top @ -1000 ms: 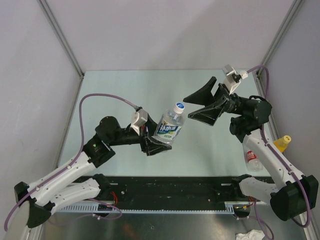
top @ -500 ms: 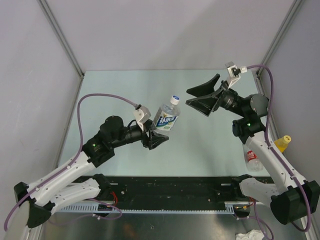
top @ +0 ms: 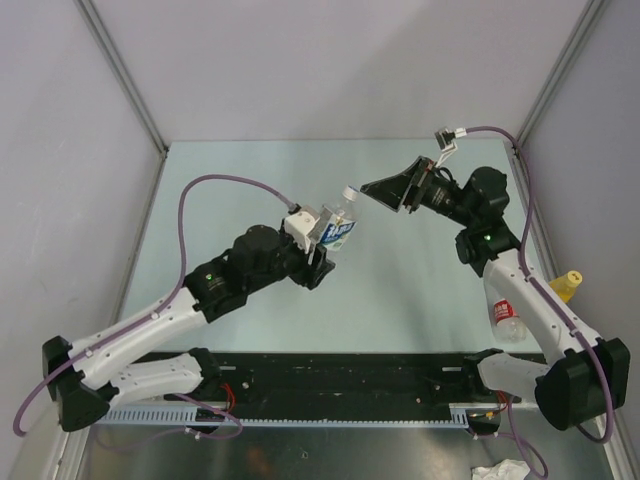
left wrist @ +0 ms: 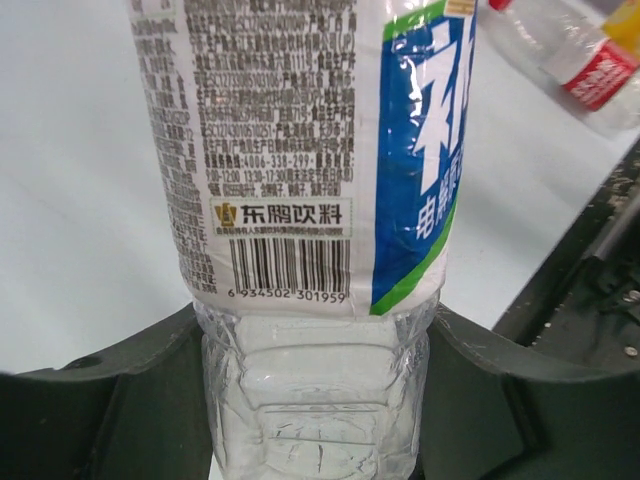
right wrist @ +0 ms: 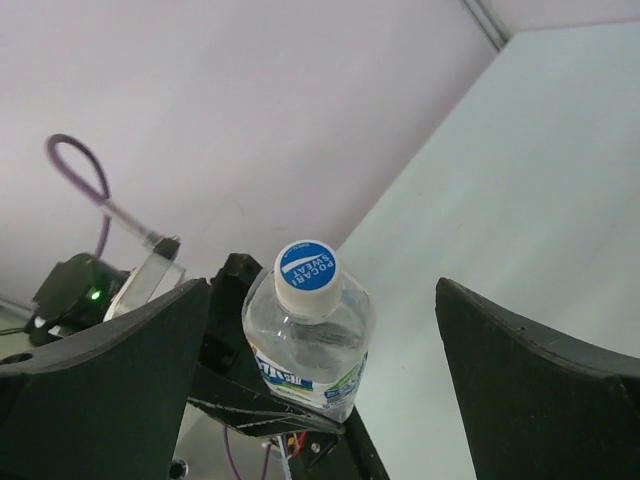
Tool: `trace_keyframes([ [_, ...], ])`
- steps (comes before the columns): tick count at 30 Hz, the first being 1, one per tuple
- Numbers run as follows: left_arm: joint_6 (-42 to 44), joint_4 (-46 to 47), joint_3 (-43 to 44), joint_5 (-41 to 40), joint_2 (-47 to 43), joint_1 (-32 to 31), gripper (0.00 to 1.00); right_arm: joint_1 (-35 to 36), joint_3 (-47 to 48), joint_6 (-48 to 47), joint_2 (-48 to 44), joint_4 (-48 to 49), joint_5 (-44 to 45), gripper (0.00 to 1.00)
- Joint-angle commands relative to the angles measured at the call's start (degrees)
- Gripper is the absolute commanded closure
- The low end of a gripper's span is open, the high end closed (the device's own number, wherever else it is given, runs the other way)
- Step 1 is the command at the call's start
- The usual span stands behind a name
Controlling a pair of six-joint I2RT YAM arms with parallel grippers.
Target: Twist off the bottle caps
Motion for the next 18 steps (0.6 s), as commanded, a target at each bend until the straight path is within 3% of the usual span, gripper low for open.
trace_keyframes([
  [1,1.80,-4.21,5.12,-12.65,3.63,-2.79,0.98,0.31,3.33,1.13,2.72,-3.31,1.30,0.01],
  [7,0.98,-9.52,9.25,-22.09,9.34,-6.41,0.99,1.20,4.12,0.52,4.44,-7.15,4.36,0.01],
  [18,0.88,-11.45,11.51,-25.76,13.29,-8.70,0.99,4.49,7.17,-3.72,6.20,-16.19,11.94,0.10],
])
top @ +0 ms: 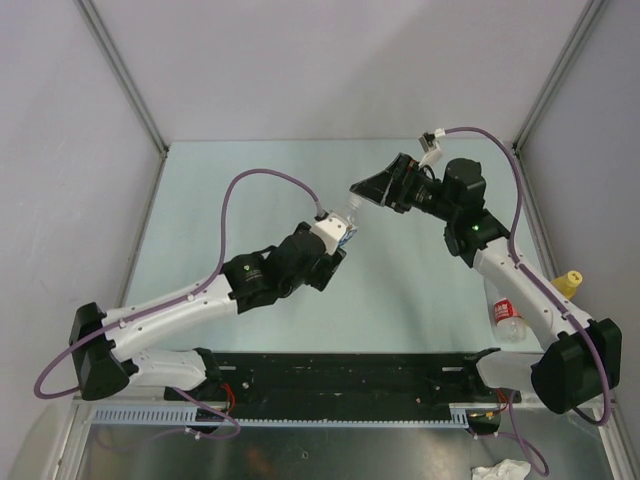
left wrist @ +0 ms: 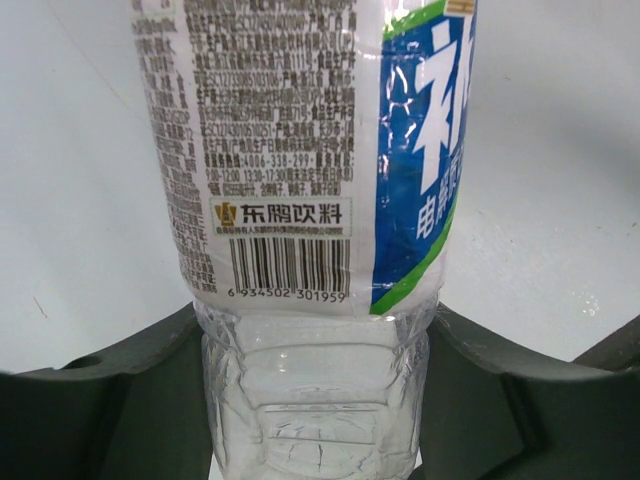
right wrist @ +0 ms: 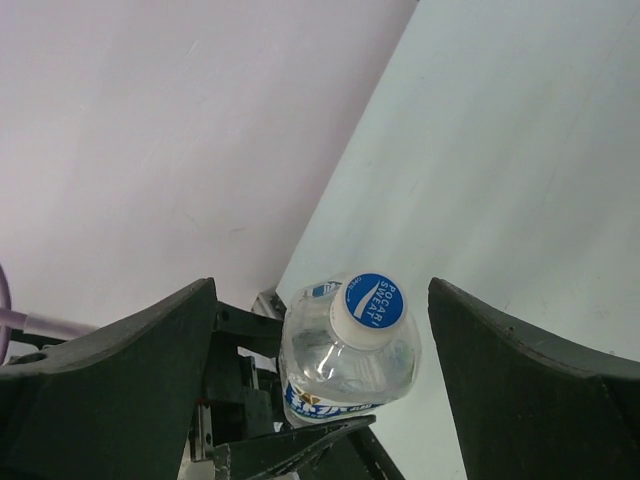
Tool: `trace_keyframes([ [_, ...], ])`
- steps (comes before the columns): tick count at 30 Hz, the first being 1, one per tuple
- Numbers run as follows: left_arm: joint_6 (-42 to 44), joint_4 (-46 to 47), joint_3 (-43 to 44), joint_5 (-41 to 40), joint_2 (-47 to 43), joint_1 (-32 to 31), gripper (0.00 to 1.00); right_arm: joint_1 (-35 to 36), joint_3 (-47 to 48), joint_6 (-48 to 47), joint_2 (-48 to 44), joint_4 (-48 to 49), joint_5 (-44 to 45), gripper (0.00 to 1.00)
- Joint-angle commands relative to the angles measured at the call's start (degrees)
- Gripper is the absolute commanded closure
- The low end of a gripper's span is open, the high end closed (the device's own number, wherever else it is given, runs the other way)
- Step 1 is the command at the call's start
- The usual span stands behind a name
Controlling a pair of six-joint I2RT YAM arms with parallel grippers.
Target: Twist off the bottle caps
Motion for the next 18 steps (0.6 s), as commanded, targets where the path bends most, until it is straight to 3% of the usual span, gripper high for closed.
trace_keyframes([
  [1,0.49,0.14,3.72,-3.32,0.75,-0.79,0.99,1.77,3.18,-2.37,0.96,-3.55,4.41,0.11],
  [14,0.71,-0.09,4.70,-3.76,1.88,-2.01,0.98,2.50,3.52,-0.25,2.51,-4.88,6.34,0.38],
  [18,0.81,-0.12,4.54,-3.65,2.13,-2.29,0.98,2.73,3.52,0.26,2.32,-4.92,6.60,0.42],
])
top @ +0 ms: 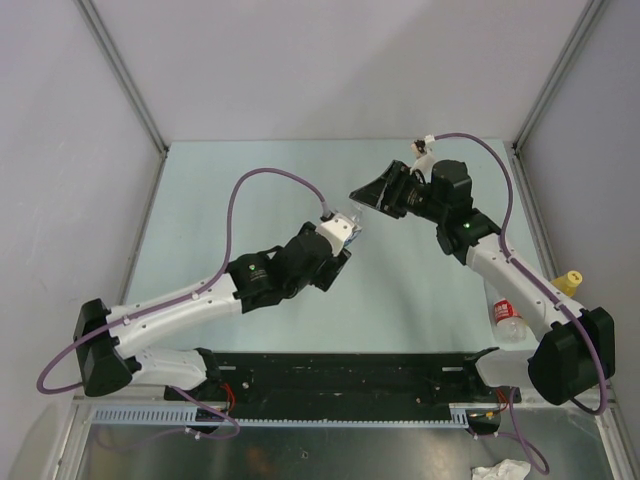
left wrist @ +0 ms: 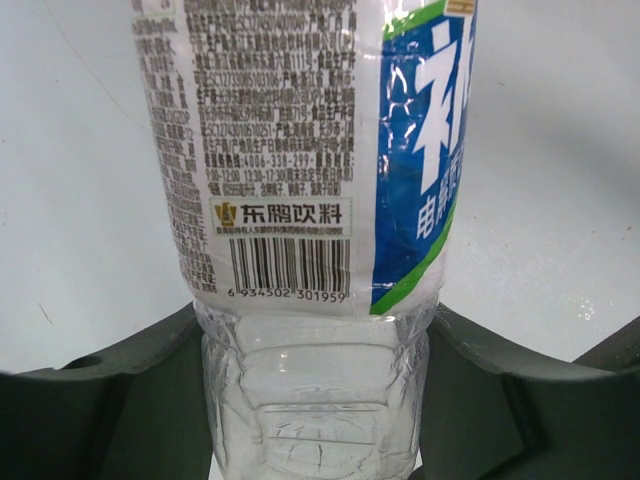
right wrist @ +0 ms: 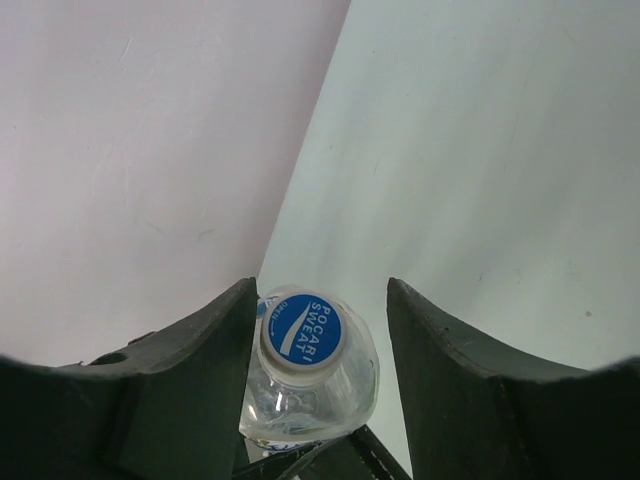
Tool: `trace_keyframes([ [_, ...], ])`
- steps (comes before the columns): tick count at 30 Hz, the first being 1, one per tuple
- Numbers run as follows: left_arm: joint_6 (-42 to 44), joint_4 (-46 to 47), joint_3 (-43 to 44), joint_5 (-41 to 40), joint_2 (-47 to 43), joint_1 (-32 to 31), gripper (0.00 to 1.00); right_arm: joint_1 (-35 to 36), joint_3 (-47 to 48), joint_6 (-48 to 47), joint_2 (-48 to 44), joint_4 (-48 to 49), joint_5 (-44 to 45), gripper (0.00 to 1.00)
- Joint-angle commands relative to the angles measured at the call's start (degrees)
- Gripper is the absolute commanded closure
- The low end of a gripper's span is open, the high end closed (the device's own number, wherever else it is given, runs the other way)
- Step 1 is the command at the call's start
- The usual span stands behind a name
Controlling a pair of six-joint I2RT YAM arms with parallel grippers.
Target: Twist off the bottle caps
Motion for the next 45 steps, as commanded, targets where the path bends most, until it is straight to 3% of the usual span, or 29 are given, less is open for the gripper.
trace_keyframes([
  [1,0.81,0.62,2.45,-1.70,0.33,-0.72,0.98,0.56,2.73,0.91,-0.51,0.93,0.95,0.43],
  [4,0.66,0.57,2.45,-1.74,0.42,-0.82,0.98,0.66,2.73,1.43,-0.30,1.50,0.36,0.54],
  [9,0.44,0.57,2.45,-1.91,0.52,-0.88,0.98,0.92,2.81,1.65,-0.15,1.86,-0.43,0.92],
  [11,0.27,0.63,2.31,-1.92,0.44,-0.85,0.98,0.99,2.75,1.34,-0.27,1.72,-0.32,0.98],
  [22,-1.87,1.19,1.22,-1.75,0.66,-0.84,1.00,1.70,2.73,-4.18,-3.38,2.70,-2.64,1.00],
  [30,-2.65,5.28,-1.81,3.60,-2.92,-0.49,1.00,2.24,2.43,-8.73,-6.07,3.58,-6.93,1.00],
  [39,-1.86,13.83,-6.71,18.10,-9.55,1.85,1.00,2.00,-0.06,-9.24,-9.32,11.41,-14.53,1.00],
  [45,-1.68,20.61,-10.22,32.94,-14.33,4.86,1.00,1.76,-1.45,-9.72,-11.56,16.61,-20.03,1.00],
])
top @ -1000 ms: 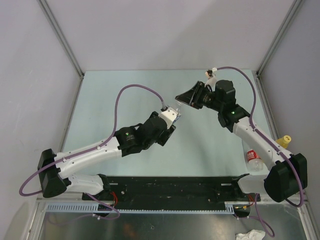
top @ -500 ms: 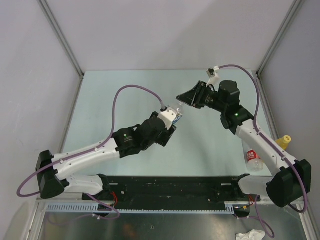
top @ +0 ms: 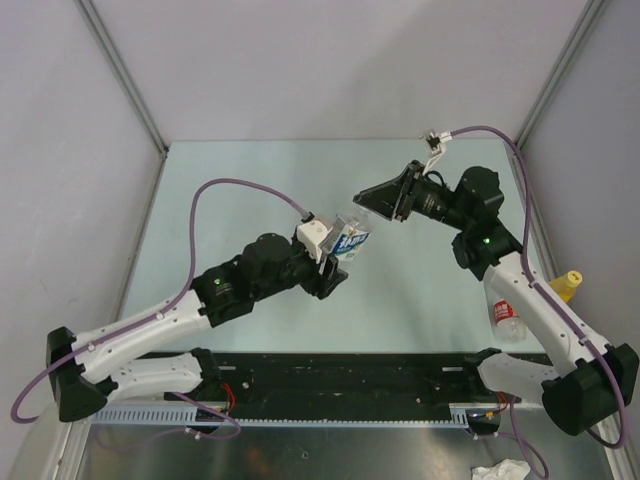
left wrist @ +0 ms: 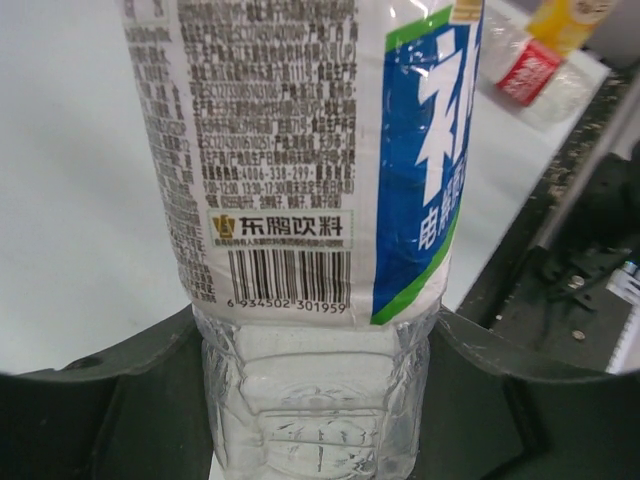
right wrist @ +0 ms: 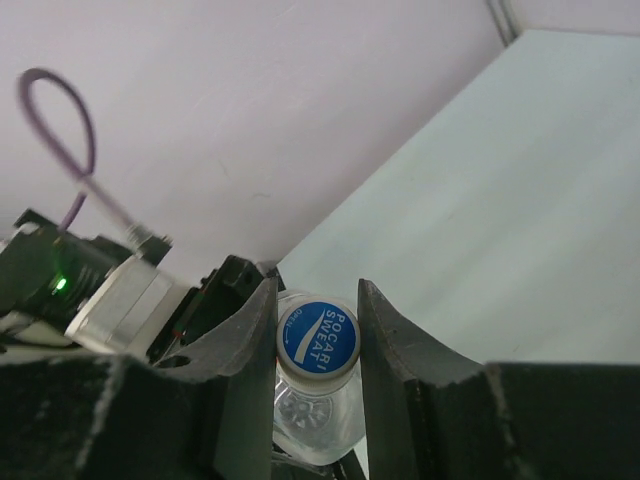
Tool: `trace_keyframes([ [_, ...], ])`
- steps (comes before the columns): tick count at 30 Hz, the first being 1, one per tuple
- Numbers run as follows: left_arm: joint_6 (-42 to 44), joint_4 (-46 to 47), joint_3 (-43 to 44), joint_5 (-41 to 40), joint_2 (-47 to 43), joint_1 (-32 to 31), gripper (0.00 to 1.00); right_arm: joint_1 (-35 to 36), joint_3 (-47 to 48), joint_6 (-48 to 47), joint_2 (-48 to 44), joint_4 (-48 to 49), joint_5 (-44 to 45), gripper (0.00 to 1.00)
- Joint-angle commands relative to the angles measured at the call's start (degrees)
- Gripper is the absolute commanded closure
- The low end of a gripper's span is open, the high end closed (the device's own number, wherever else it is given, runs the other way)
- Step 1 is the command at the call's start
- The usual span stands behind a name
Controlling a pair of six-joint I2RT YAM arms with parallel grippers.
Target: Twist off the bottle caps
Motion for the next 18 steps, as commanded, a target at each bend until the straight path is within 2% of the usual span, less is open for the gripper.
trace_keyframes([
  [1,-0.21,9.36,-2.72,16.36,-3.55,2.49,1.00,1.00,-0.79,-0.59,-3.26,9.24,-9.87,1.00],
  [9,-4.80,25.39,-7.71,39.94,-6.98,6.10,1.00,1.31,-2.23,1.92,-4.77,19.90,-18.19,1.00],
  [18,-8.39,33.71,-7.38,55.36,-7.03,7.05,1.00,2.41,-2.40,5.82,-5.34,31.69,-27.12,1.00],
])
